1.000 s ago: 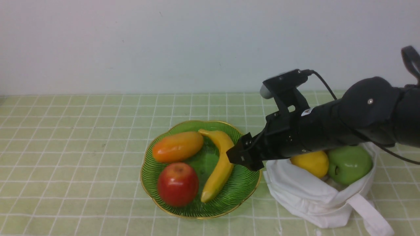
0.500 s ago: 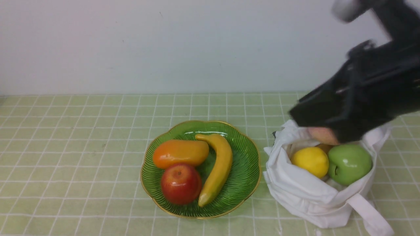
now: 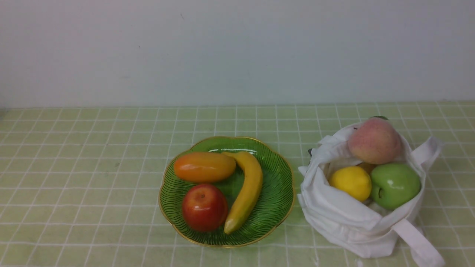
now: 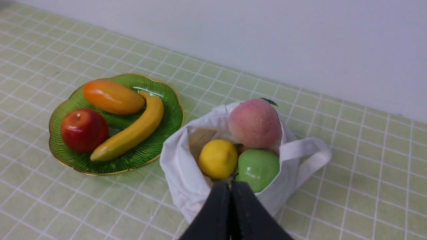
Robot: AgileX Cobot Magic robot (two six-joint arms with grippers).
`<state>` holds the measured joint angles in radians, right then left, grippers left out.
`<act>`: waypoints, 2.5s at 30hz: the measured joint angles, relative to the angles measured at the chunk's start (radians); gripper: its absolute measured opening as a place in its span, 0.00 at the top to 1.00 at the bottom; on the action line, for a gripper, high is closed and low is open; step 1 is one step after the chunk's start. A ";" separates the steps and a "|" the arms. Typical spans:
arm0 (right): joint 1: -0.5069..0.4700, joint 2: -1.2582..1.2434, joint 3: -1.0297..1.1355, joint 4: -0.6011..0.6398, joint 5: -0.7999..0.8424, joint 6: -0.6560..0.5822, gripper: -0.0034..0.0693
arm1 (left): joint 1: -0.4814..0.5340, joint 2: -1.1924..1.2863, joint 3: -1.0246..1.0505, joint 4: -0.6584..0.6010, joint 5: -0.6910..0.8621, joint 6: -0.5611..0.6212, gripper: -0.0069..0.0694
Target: Take the fruit out of the bag on the green coffee tablecloth and place them on the plate.
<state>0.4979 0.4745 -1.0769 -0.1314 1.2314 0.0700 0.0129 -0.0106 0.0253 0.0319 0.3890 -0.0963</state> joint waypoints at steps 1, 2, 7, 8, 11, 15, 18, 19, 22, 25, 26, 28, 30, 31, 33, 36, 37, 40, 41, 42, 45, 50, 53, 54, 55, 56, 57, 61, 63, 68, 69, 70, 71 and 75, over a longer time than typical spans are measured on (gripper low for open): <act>0.000 -0.047 0.066 -0.001 -0.044 0.001 0.97 | 0.000 0.000 0.000 0.000 0.000 0.000 0.92; 0.000 -0.123 0.150 -0.001 -0.152 0.002 0.97 | 0.000 0.000 0.000 0.000 0.000 0.000 0.92; 0.000 -0.254 0.470 -0.001 -0.554 0.002 0.97 | 0.000 0.000 0.000 0.000 0.000 0.000 0.92; 0.000 -0.257 0.518 -0.001 -0.623 0.002 0.97 | 0.000 0.000 0.000 0.000 0.000 0.000 0.92; 0.000 -0.255 0.619 -0.002 -0.782 0.002 0.97 | 0.000 0.000 0.000 0.000 0.000 0.000 0.92; 0.000 -0.253 0.677 -0.023 -0.899 0.002 0.97 | 0.000 0.000 0.000 0.000 0.000 0.000 0.92; 0.000 -0.253 0.692 -0.024 -0.901 0.002 0.97 | 0.000 0.000 0.000 0.000 0.000 0.000 0.92; 0.000 -0.253 0.698 -0.024 -0.901 0.002 0.97 | 0.000 0.000 0.000 0.000 0.000 0.000 0.92; 0.000 -0.253 0.708 -0.024 -0.889 0.002 0.97 | 0.000 0.000 0.000 0.000 0.000 0.000 0.92; 0.000 -0.253 0.709 -0.024 -0.874 0.002 0.97 | 0.000 0.000 0.000 0.000 0.000 0.000 0.92; 0.000 -0.253 0.709 -0.024 -0.867 0.002 0.97 | 0.000 0.000 0.000 0.000 0.000 0.000 0.92; 0.000 -0.253 0.709 -0.024 -0.856 0.002 0.97 | 0.000 0.000 0.000 0.000 0.000 0.000 0.92; 0.000 -0.253 0.710 -0.024 -0.849 0.002 0.97 | 0.000 0.000 0.000 0.000 0.000 0.000 0.92; 0.000 -0.253 0.710 -0.024 -0.848 0.002 0.97 | 0.000 0.000 0.000 0.000 0.000 0.000 0.92; 0.000 -0.253 0.710 -0.024 -0.848 0.002 0.97 | 0.000 0.000 0.000 0.000 0.000 0.000 0.92; 0.000 -0.253 0.710 -0.022 -0.846 0.002 0.97 | 0.000 0.000 0.000 0.000 0.000 0.000 0.92; 0.000 -0.253 0.710 -0.015 -0.844 0.002 0.97 | 0.000 0.000 0.000 0.000 0.000 0.000 0.92; 0.000 -0.255 0.731 0.025 -0.856 0.002 0.97 | 0.000 0.000 0.000 0.000 0.000 0.000 0.92; 0.000 -0.260 0.745 0.036 -0.866 0.002 0.97 | 0.000 0.000 0.000 0.000 0.000 0.000 0.92; 0.000 -0.268 0.767 0.049 -0.882 0.002 0.97 | 0.000 0.000 0.000 0.000 0.000 0.000 0.92; -0.026 -0.297 0.843 0.089 -0.940 0.002 0.97 | 0.000 0.000 0.000 0.000 0.000 0.000 0.92; -0.167 -0.370 0.964 0.155 -0.974 0.002 0.97 | 0.000 0.000 0.000 0.000 0.000 0.000 0.92; -0.277 -0.413 1.015 0.190 -0.976 0.002 0.97 | 0.000 0.000 0.000 0.000 0.000 0.000 0.92; -0.284 -0.413 1.018 0.190 -0.977 0.002 0.97 | 0.000 0.000 0.000 0.000 0.000 0.000 0.92; -0.338 -0.431 1.041 0.195 -0.978 0.002 0.97 | 0.000 0.000 0.000 0.000 0.000 0.000 0.92; -0.380 -0.443 1.061 0.196 -0.978 0.002 0.97 | 0.000 0.000 0.000 0.000 0.000 0.000 0.92; -0.407 -0.451 1.072 0.196 -0.978 0.002 0.97 | 0.000 0.000 0.000 0.000 0.000 0.000 0.92; -0.481 -0.477 1.105 0.180 -0.976 0.002 0.97 | 0.000 0.000 0.000 0.000 0.000 0.000 0.92; -0.511 -0.482 1.106 0.157 -0.971 0.002 0.97 | 0.000 0.000 0.000 0.000 0.000 0.000 0.92; -0.549 -0.482 1.105 0.110 -0.882 0.002 0.97 | 0.000 0.000 0.000 0.000 0.000 0.000 0.92; -0.556 -0.482 1.104 0.109 -0.873 0.002 0.97 | 0.000 0.000 0.000 0.000 0.000 0.000 0.92; -0.559 -0.482 1.103 0.108 -0.872 0.002 0.97 | 0.000 0.000 0.000 0.000 0.000 0.000 0.92; -0.561 -0.482 1.102 0.108 -0.868 0.002 0.97 | 0.000 0.000 0.000 0.000 0.000 0.000 0.92; -0.561 -0.482 1.103 0.107 -0.867 0.002 0.97 | 0.000 0.000 0.000 0.000 0.000 0.000 0.92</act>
<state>-0.0627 -0.0080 0.0258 -0.0242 0.3642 0.0715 0.0129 -0.0106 0.0253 0.0319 0.3890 -0.0963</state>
